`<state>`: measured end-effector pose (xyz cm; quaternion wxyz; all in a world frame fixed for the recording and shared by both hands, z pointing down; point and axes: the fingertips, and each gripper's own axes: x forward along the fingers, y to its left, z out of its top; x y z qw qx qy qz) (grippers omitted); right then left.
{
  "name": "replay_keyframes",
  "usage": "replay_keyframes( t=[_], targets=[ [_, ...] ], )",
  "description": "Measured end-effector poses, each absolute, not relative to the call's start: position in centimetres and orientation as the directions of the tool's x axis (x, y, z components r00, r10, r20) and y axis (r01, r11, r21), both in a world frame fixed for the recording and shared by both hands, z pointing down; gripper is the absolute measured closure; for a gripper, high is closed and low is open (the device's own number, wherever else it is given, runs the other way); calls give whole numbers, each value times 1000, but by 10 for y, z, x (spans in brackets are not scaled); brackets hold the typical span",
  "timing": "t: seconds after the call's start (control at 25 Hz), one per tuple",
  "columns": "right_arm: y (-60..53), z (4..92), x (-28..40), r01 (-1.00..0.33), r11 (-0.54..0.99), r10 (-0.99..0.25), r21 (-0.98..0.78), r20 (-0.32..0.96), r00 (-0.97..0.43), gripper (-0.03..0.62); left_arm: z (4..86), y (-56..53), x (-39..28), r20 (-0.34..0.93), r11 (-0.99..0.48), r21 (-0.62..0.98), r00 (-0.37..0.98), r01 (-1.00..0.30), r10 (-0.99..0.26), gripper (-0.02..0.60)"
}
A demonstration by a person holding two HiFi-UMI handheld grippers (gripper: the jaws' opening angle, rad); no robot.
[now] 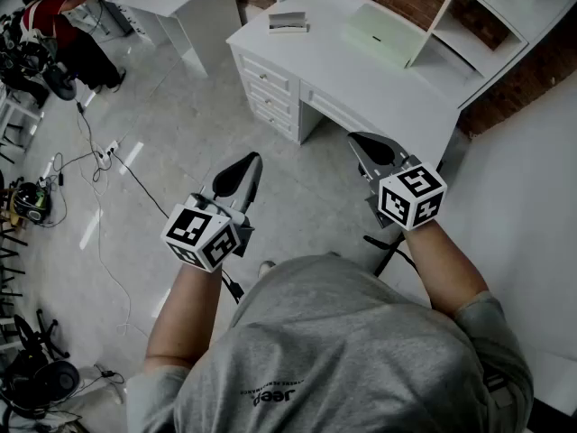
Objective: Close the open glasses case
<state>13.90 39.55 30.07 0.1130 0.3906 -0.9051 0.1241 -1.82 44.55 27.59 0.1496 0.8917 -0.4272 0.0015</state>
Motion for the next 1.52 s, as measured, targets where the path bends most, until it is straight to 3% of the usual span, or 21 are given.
replay_keyframes(
  t=[0.68, 1.24, 1.52],
  targets=[
    [372, 292, 169, -732, 665, -681, -148, 282, -675, 585, 266, 427, -2, 113, -559, 270, 602, -784, -790, 584],
    [345, 279, 253, -719, 682, -673, -136, 269, -689, 585, 247, 394, 84, 85, -561, 250, 595, -789, -799, 584],
    [307, 287, 254, -717, 682, -670, -140, 271, -691, 585, 252, 359, 83, 89, -561, 243, 594, -791, -799, 584]
  ],
)
